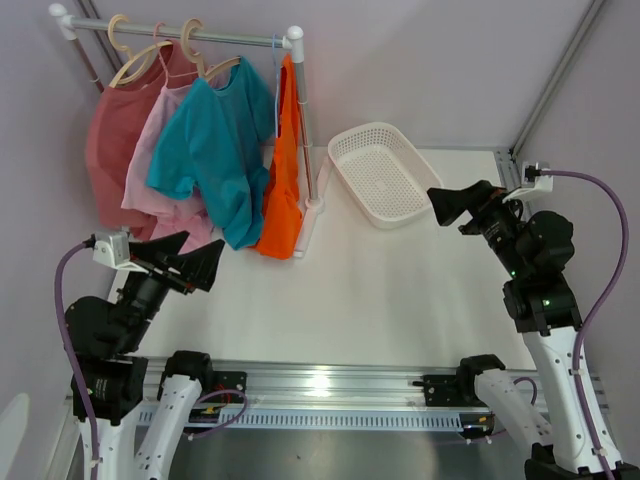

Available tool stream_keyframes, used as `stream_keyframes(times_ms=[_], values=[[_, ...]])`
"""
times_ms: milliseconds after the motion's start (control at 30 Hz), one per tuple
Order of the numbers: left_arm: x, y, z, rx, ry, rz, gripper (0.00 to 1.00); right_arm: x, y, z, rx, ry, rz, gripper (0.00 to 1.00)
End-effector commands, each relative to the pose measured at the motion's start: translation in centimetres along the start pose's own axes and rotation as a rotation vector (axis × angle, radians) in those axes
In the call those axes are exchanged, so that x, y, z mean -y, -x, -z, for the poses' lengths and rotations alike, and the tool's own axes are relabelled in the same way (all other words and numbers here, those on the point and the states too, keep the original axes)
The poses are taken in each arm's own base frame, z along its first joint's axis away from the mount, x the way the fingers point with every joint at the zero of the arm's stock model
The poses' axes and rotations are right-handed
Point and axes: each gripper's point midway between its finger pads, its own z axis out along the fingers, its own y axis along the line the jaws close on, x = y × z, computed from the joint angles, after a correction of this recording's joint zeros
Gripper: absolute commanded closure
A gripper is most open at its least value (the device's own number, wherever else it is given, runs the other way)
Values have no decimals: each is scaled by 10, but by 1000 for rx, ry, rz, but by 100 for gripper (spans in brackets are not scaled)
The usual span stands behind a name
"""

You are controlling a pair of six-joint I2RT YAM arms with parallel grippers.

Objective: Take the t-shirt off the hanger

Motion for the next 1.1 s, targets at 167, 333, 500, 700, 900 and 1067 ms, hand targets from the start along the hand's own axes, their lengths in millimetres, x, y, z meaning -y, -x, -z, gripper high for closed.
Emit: stream_keyframes(times_ms=[167, 333, 500, 700, 900, 1067], values=[[6, 9, -25, -21, -72, -95, 0, -11, -15, -7, -67, 85, 92, 0], [-20, 15, -103, -173, 45, -24, 1, -9, -24, -15, -87, 79, 73, 0], [-33, 31, -165, -198, 184, -75, 1, -9, -22, -12, -73, 59, 94, 0], [-30, 39, -239, -208, 199, -90, 11, -3, -20, -10, -72, 24, 115, 0], [-21, 50, -290, -160, 177, -158, 11, -3, -15, -10, -57, 15, 129, 1], [-26, 35, -327, -204, 178, -188, 11, -3, -16, -15, -66, 16, 123, 1]])
